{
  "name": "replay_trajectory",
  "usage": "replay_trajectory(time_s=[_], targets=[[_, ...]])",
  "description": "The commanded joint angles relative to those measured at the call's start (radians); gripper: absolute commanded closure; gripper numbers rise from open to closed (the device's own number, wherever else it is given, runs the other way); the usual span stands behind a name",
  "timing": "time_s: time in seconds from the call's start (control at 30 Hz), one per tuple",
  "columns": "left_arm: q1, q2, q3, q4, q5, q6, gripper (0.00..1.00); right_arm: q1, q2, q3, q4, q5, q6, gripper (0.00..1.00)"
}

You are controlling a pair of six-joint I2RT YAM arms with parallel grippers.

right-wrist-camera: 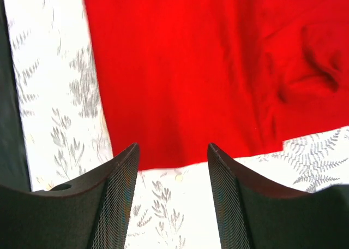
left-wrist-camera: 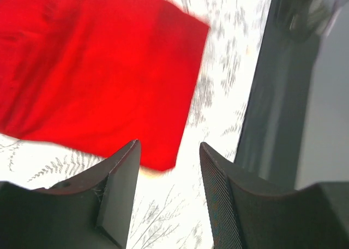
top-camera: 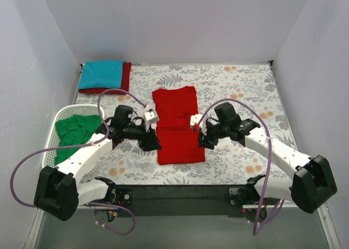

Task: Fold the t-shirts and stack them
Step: Fold the tshirt

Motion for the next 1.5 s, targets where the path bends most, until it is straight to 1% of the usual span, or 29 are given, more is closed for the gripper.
replay_trajectory(time_s=[0.0, 0.03, 0.07, 0.1, 0.2, 0.3, 0.63, 0.8, 0.9, 0.93, 1.03, 1.1, 1.23, 1.3, 1.33, 1.47], targets=[[-0.119, -0.095, -0.092, -0.054, -0.101, 0.293, 0.53, 0.080, -0.053, -0.087, -0.001, 0.121, -0.198, 0.40], [-0.151, -0.110, -0.116, -0.016, -0.173, 0.295, 0.53, 0.097, -0.060, -0.110, 0.014, 0.130, -0.217, 0.40], [-0.181, -0.130, -0.139, 0.012, -0.214, 0.288, 0.53, 0.114, -0.060, -0.145, 0.046, 0.141, -0.220, 0.40], [-0.216, -0.134, -0.179, 0.038, -0.238, 0.277, 0.53, 0.143, -0.057, -0.154, 0.056, 0.153, -0.221, 0.41], [-0.262, -0.097, -0.214, 0.087, -0.304, 0.275, 0.54, 0.188, -0.038, -0.182, 0.091, 0.176, -0.225, 0.42], [-0.278, -0.069, -0.227, 0.111, -0.322, 0.259, 0.54, 0.208, -0.024, -0.213, 0.122, 0.184, -0.232, 0.44], [-0.322, -0.085, -0.254, 0.131, -0.339, 0.249, 0.54, 0.229, -0.056, -0.276, 0.100, 0.159, -0.231, 0.52], [-0.342, -0.060, -0.250, 0.144, -0.344, 0.242, 0.54, 0.231, -0.021, -0.296, 0.113, 0.170, -0.241, 0.55], [-0.347, -0.049, -0.247, 0.148, -0.345, 0.248, 0.54, 0.231, 0.001, -0.306, 0.123, 0.179, -0.255, 0.62], [-0.350, -0.051, -0.248, 0.156, -0.347, 0.252, 0.54, 0.231, 0.002, -0.309, 0.125, 0.182, -0.263, 0.68], [-0.363, -0.049, -0.251, 0.165, -0.348, 0.275, 0.54, 0.231, 0.009, -0.323, 0.125, 0.185, -0.266, 0.78], [-0.374, -0.049, -0.262, 0.173, -0.356, 0.288, 0.54, 0.231, 0.010, -0.329, 0.126, 0.184, -0.268, 0.81], [-0.400, -0.031, -0.279, 0.205, -0.380, 0.323, 0.55, 0.231, 0.015, -0.336, 0.128, 0.191, -0.261, 0.91], [-0.419, -0.012, -0.291, 0.214, -0.408, 0.340, 0.58, 0.231, 0.024, -0.334, 0.126, 0.202, -0.255, 0.97], [-0.428, 0.013, -0.297, 0.216, -0.419, 0.350, 0.59, 0.231, 0.027, -0.331, 0.126, 0.204, -0.252, 0.99], [-0.449, 0.070, -0.331, 0.250, -0.477, 0.395, 0.65, 0.231, 0.039, -0.313, 0.117, 0.214, -0.229, 0.99]])
